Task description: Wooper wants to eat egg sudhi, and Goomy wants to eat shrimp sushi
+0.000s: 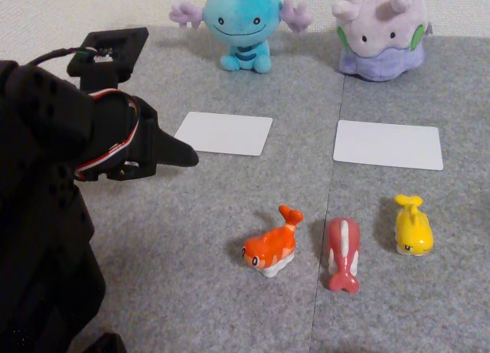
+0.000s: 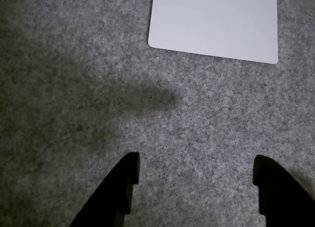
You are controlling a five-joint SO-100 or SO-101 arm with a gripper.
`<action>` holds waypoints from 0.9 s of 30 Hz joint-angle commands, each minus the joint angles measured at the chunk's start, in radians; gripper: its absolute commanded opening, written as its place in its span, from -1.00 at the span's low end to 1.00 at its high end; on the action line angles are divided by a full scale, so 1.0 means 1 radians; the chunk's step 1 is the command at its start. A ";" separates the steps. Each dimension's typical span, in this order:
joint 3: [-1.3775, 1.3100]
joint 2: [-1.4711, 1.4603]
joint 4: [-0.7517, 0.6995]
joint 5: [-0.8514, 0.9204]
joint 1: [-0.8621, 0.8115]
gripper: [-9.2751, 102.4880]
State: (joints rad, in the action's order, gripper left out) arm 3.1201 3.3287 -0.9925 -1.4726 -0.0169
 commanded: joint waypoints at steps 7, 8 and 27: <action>-0.005 0.008 0.011 0.000 0.009 -0.35; -0.005 0.008 0.009 0.008 0.009 -0.35; -0.015 0.008 -0.003 0.015 -0.008 -0.35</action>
State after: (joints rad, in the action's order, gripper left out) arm 3.1201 3.3287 -0.9956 -1.4634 -0.0199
